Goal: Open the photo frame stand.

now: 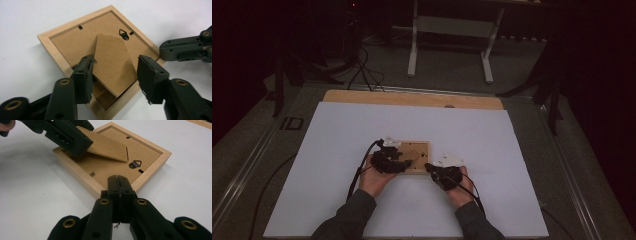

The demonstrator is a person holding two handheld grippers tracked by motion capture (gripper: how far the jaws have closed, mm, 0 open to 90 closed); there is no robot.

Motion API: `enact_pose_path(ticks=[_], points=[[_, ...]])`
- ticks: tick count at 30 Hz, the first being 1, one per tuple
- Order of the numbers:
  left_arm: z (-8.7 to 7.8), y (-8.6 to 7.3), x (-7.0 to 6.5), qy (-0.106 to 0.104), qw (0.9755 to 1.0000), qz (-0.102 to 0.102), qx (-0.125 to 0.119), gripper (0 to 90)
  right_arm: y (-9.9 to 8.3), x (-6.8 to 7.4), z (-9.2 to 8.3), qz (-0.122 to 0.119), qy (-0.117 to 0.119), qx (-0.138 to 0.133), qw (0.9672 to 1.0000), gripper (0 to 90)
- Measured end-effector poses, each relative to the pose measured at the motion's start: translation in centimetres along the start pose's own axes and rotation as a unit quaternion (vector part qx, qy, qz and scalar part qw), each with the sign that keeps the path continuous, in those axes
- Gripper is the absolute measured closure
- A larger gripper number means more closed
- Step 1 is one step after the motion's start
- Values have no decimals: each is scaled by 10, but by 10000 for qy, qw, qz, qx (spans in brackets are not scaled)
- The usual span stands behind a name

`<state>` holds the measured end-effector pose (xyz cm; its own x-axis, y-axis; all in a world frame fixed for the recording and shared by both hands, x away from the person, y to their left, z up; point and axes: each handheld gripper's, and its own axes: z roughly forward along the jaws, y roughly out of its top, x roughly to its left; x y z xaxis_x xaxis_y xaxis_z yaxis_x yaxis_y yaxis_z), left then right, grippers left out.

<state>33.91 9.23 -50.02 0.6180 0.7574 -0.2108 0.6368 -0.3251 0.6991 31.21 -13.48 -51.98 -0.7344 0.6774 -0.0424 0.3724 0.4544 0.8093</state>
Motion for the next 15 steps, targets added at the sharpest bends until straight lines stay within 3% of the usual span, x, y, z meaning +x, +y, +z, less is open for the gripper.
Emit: enact_pose_path(ticks=[5,9,15], points=[[0,0,1,-46,9998,-104,164,440,0,0,0,-1,-6,3,10000,898],[0,1,4,-142,9990,-308,296,451,0,0,0,-9,-9,-1,10000,898],[-4,5,3,-213,9990,-350,157,472,0,0,0,-8,-8,-2,10000,898]])
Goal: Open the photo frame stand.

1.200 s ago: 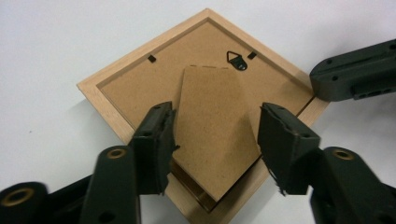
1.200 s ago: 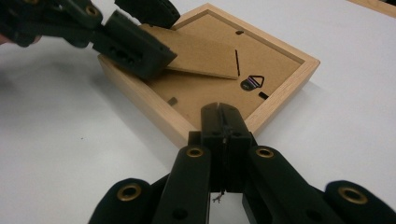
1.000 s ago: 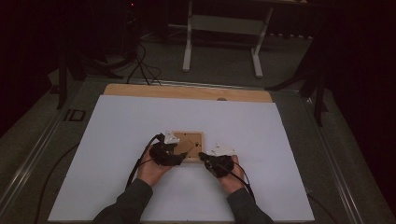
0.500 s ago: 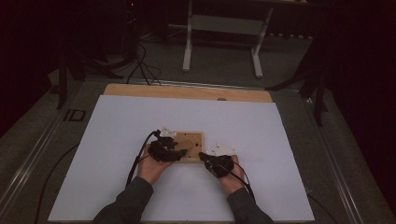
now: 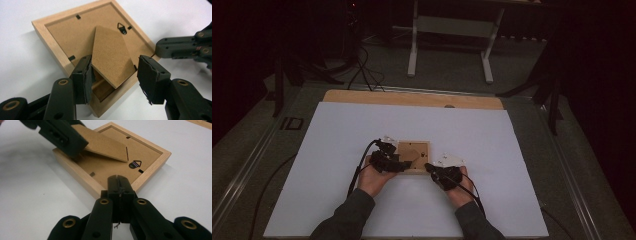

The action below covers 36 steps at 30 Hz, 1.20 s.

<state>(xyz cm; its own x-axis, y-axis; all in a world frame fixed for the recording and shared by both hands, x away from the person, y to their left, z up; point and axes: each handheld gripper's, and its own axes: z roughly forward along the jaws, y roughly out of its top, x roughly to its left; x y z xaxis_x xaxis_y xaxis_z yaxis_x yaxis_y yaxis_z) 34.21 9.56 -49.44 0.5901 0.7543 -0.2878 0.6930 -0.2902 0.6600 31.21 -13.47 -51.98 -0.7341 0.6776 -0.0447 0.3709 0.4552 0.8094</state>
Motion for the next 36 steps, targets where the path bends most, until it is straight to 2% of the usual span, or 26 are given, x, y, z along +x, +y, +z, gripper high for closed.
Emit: enact_pose_path(ticks=[4,8,16,21,24,36], points=[[-3,6,-4,-25,9999,9,-132,478,0,0,0,-4,-3,1,10000,898],[-1,10,-5,23,10000,42,-45,466,0,0,0,5,3,6,10000,898],[2,13,-3,21,9999,-145,0,460,0,0,0,1,5,8,10000,898],[2,16,1,3,9995,-328,46,478,0,0,0,0,5,7,10000,898],[5,17,0,3,9993,-358,103,491,0,0,0,0,9,4,10000,897],[9,20,0,101,9991,-296,277,529,0,0,0,-3,9,3,10000,895]])
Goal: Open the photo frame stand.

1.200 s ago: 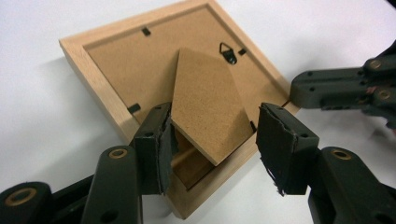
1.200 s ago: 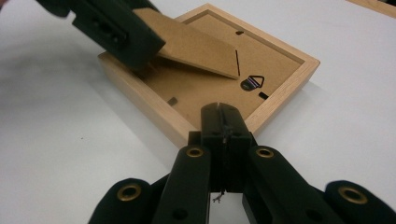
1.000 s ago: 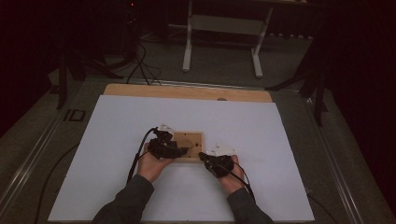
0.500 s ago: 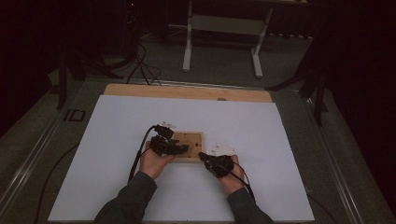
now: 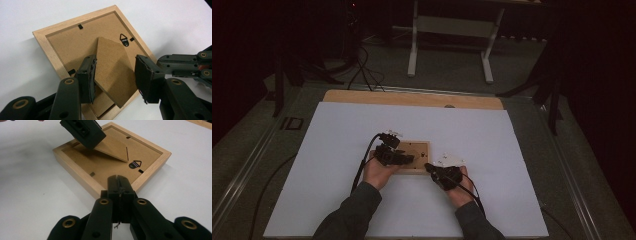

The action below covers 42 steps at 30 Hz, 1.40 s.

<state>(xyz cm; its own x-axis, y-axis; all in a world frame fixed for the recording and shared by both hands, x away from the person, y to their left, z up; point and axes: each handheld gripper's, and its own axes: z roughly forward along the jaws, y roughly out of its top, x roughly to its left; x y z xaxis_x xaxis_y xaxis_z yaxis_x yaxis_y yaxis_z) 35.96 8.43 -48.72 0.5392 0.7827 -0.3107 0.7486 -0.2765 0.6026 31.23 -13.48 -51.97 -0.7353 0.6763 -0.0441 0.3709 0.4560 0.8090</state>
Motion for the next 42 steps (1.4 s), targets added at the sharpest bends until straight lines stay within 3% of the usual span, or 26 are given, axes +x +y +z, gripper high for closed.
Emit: enact_pose_path(ticks=[10,25,42], points=[[-1,0,-6,185,9994,270,-75,534,0,-2,0,54,-11,19,10000,830],[-7,-4,-19,425,9956,803,-237,534,7,-15,-18,224,-79,-179,9996,710],[-9,-11,-26,565,9904,1166,-478,534,38,-33,-37,221,-103,-294,9993,605]])
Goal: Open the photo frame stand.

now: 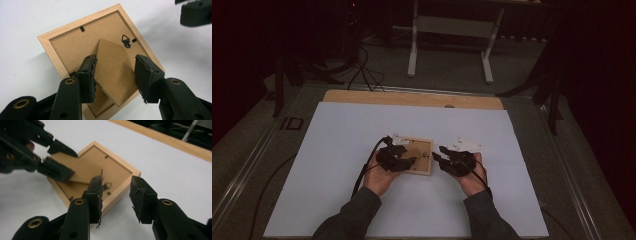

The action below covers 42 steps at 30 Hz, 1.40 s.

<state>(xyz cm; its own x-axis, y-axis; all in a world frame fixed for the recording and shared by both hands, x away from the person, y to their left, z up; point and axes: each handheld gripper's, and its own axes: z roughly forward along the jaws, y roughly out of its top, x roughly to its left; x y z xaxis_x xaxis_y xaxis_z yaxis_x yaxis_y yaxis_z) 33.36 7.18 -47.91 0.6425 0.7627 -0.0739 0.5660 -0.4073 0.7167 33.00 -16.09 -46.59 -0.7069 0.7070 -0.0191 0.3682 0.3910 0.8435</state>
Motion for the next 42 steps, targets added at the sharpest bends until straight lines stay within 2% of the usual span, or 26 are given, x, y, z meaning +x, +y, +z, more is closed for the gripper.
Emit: enact_pose_path(ticks=[15,21,36,42], points=[[-3,-7,-7,115,9991,318,-240,534,10,-4,-1,62,66,-47,9999,585],[-5,-9,-11,201,9982,457,-335,534,12,-9,-1,185,64,-51,9998,583],[-7,-18,-18,371,9962,578,-530,534,15,-24,-1,510,83,-98,9986,563],[-9,-21,-21,446,9949,699,-582,533,16,-28,6,611,152,-16,9980,556]])
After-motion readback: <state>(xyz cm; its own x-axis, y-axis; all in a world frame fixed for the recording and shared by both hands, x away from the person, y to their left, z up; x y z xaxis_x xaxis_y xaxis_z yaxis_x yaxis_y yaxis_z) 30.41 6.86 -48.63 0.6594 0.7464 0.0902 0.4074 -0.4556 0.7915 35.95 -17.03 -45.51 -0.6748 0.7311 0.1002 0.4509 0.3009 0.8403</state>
